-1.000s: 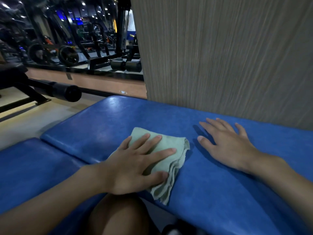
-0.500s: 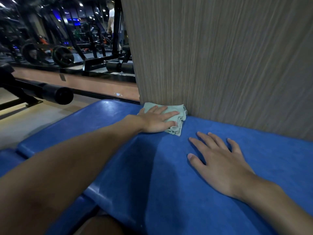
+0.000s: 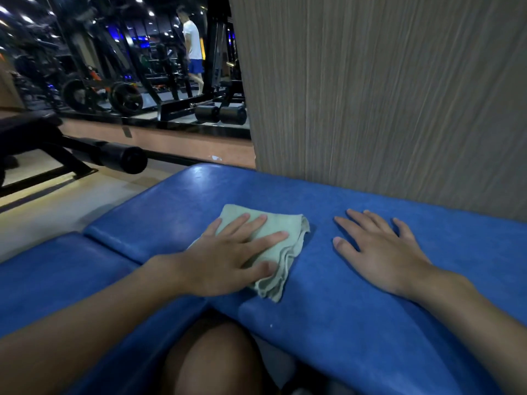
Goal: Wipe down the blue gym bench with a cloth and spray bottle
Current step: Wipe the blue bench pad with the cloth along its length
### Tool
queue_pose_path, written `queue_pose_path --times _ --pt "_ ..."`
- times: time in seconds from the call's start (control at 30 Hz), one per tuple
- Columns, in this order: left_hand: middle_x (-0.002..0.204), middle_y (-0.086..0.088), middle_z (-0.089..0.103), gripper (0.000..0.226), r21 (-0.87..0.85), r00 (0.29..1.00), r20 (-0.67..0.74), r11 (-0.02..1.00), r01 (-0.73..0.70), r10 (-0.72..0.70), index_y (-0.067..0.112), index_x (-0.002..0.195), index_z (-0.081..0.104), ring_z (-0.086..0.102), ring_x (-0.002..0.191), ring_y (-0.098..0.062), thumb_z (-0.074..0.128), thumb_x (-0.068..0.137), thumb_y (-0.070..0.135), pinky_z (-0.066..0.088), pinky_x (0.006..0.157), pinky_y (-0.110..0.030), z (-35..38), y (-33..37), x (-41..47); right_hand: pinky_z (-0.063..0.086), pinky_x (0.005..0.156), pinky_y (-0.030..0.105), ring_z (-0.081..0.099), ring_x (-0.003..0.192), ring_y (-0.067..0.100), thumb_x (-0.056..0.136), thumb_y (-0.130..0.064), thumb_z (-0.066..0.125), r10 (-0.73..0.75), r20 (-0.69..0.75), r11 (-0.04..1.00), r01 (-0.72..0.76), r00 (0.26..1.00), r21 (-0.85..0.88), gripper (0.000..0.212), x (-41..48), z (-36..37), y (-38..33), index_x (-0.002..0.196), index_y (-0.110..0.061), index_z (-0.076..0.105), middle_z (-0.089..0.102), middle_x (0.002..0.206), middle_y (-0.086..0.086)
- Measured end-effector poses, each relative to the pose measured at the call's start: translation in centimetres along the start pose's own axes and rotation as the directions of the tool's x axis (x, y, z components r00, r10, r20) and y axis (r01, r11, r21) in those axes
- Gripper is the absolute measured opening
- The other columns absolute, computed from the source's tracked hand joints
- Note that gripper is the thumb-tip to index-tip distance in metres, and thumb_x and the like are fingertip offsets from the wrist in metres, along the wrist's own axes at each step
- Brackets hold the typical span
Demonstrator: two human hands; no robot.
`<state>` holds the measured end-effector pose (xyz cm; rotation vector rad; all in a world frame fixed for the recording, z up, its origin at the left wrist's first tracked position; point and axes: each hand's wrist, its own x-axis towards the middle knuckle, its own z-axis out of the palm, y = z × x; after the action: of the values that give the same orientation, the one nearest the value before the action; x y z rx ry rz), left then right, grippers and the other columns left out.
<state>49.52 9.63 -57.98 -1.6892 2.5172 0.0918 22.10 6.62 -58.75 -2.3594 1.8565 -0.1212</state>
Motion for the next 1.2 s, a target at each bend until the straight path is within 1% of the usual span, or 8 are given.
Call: queue_pose_path --times 0.13,0.37,0.53,0.67,0.87,0.97,1.1,1.2 --pt "0.164 0.019 -0.013 0.063 -0.035 0.999 0.04 0.999 -0.02 0.021 0.068 0.142 -0.01 -0.017 0.15 -0.01 0.004 0.082 0.08 -0.006 0.12 -0.05 -0.3 -0.3 -2.8 -0.003 0.121 0.049 -0.004 0.151 0.01 0.095 -0.062 0.011 0.005 -0.004 1.0 -0.005 1.0 -0.011 0.063 0.1 0.0 0.0 0.155 -0.04 0.013 0.003 0.164 -0.014" --pt "0.154 0.006 0.035 0.062 -0.037 0.994 -0.104 0.998 -0.046 0.042 0.032 0.156 0.02 0.03 0.143 -0.014 0.044 0.101 0.046 0.022 0.117 -0.043 -2.2 -2.5 2.9 -0.003 0.121 0.048 -0.004 0.151 0.009 0.096 -0.062 0.013 0.004 -0.013 1.0 -0.004 1.0 -0.001 0.062 0.1 0.0 0.1 0.154 -0.04 0.014 0.003 0.164 -0.014" --pt "0.101 0.012 0.051 0.02 -0.152 0.985 -0.101 0.976 -0.154 0.139 0.024 0.105 0.066 0.053 0.096 -0.011 0.066 0.091 0.037 0.043 0.096 -0.041 -4.3 -3.4 5.3 -0.004 0.121 0.047 -0.004 0.15 0.009 0.096 -0.062 0.014 -0.001 -0.024 1.0 0.001 1.0 0.01 0.062 0.3 0.1 0.1 0.154 -0.041 0.014 0.004 0.164 -0.015" --pt "0.096 0.002 0.055 0.013 -0.155 0.922 -0.321 0.949 -0.274 0.214 0.011 0.097 0.063 0.054 0.093 -0.018 0.069 0.09 0.021 0.042 0.088 -0.034 -7.0 -4.0 6.0 -0.004 0.121 0.047 -0.004 0.15 0.008 0.095 -0.062 0.014 -0.005 -0.033 1.0 0.005 0.999 0.014 0.062 0.3 0.2 0.3 0.154 -0.041 0.015 0.005 0.164 -0.015" --pt "0.091 0.007 0.065 0.021 0.051 0.794 -0.558 0.964 -0.259 0.243 0.024 0.1 0.057 0.058 0.086 -0.016 0.058 0.085 0.038 0.047 0.077 -0.041 -13.4 -4.4 3.9 -0.003 0.121 0.048 -0.001 0.149 0.007 0.094 -0.062 0.012 -0.022 -0.053 1.0 0.022 0.998 0.013 0.062 0.3 0.2 0.3 0.152 -0.041 0.017 0.01 0.163 -0.014" --pt "0.085 0.011 0.062 0.018 -0.018 0.887 -0.391 0.961 -0.276 0.247 0.028 0.093 0.056 0.055 0.078 -0.012 0.071 0.083 0.027 0.044 0.069 -0.034 -13.4 -3.7 1.8 -0.002 0.121 0.048 0.0 0.15 0.008 0.095 -0.062 0.014 -0.014 -0.056 1.0 0.015 0.998 0.017 0.061 0.4 0.3 0.3 0.152 -0.041 0.018 0.01 0.163 -0.014" --pt "0.094 0.011 0.064 0.016 -0.146 0.986 0.131 0.986 -0.08 0.099 0.031 0.097 0.064 0.061 0.088 -0.011 0.072 0.087 0.04 0.05 0.079 -0.026 -10.3 -3.1 0.0 -0.003 0.121 0.046 -0.002 0.15 0.008 0.096 -0.062 0.014 -0.006 -0.044 1.0 0.007 0.999 0.02 0.061 0.3 0.4 0.3 0.153 -0.042 0.016 0.006 0.163 -0.015" --pt "0.11 0.009 0.062 0.032 -0.2 0.994 -0.1 0.979 -0.051 0.032 0.034 0.107 0.064 0.058 0.104 -0.011 0.051 0.091 0.058 0.046 0.095 -0.036 -6.7 -3.1 0.5 -0.003 0.121 0.047 -0.003 0.15 0.009 0.096 -0.062 0.013 -0.01 -0.038 1.0 0.01 0.999 0.02 0.061 0.3 0.4 0.3 0.153 -0.041 0.016 0.006 0.164 -0.015"
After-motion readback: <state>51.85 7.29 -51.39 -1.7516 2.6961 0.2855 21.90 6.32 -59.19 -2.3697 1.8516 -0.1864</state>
